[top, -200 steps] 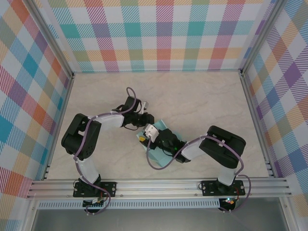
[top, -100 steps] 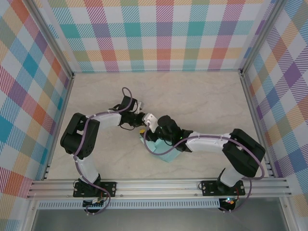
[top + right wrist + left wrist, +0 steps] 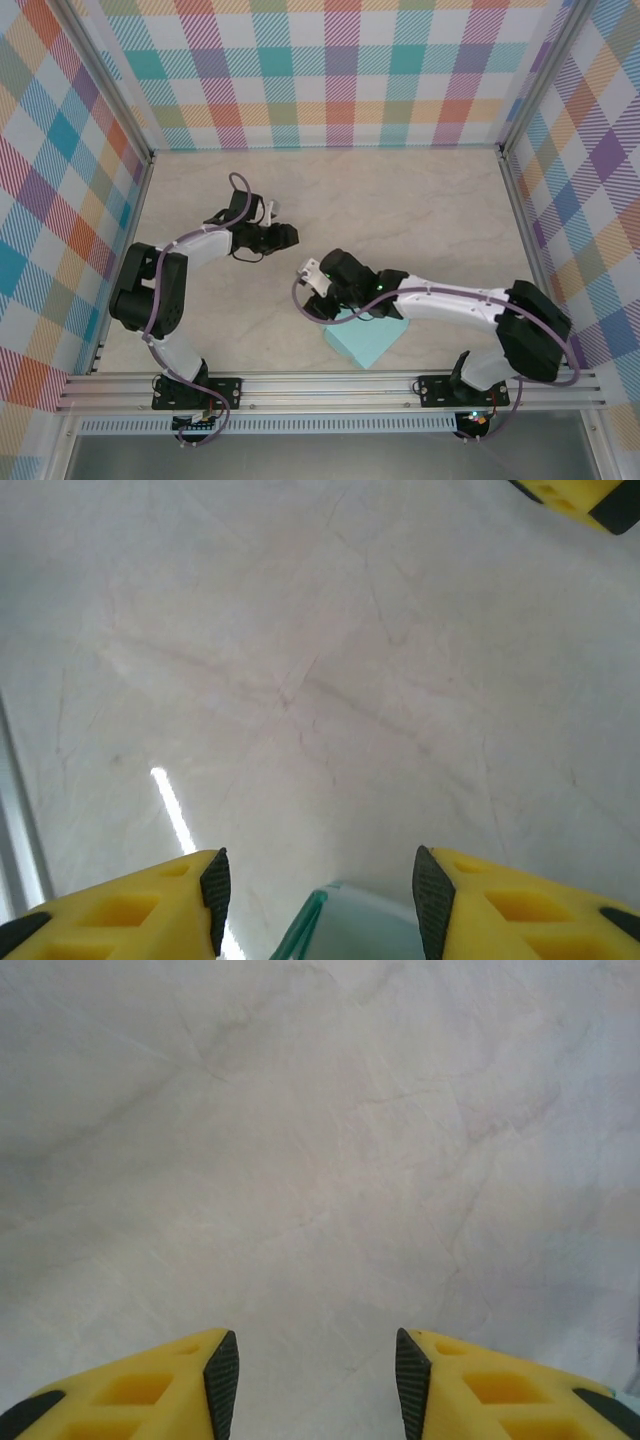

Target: Fold the paper box

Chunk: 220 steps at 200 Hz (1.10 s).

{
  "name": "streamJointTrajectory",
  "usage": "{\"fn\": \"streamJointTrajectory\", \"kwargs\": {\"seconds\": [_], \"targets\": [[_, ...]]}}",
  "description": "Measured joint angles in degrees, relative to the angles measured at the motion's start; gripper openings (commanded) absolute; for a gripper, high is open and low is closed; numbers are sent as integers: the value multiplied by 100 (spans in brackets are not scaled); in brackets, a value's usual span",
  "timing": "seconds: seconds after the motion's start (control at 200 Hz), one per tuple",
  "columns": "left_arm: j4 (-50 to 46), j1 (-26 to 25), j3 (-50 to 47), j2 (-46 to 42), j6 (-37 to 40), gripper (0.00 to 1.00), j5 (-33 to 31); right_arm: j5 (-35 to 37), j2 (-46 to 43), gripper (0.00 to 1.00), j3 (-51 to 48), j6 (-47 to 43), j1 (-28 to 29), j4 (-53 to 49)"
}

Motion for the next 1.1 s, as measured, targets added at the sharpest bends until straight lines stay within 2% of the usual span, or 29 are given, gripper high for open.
{"fn": "streamJointTrajectory", "kwargs": {"seconds": [0.19, 0.325, 0.41, 0.495, 0.535, 0.56, 0.605, 0.765, 0.925, 1.1], "targets": [[-59, -249, -90, -240, 348, 56, 509, -337, -1403, 57, -612, -120, -424, 275], [-579, -828, 83, -422, 916, 63, 824, -625, -2291, 60, -1145, 131, -1550, 649], [-839, -1281, 260, -437, 1165, 71, 852, -634, -2463, 60, -1322, 400, -2264, 682], [-1080, -1652, 468, -437, 1360, 76, 796, -667, -2479, 60, -1399, 651, -2728, 680], [-1217, -1799, 610, -435, 1458, 78, 730, -691, -2479, 60, -1414, 767, -2918, 680], [-1311, -1891, 717, -433, 1532, 90, 691, -702, -2479, 60, -1419, 848, -3025, 684], [-1453, -2004, 896, -428, 1659, 93, 612, -730, -2479, 60, -1425, 986, -3222, 695], [-1921, -2345, 1591, -166, 1910, 95, 48, -737, -2441, 61, -1423, 1340, -3814, 691], [-2315, -2741, 2297, 551, 1954, 94, -787, -501, -2227, 62, -1305, 1696, -4356, 376], [-2581, -3178, 2990, 1211, 1851, 92, -1355, -258, -2055, 62, -1161, 2083, -4881, 107]]}}
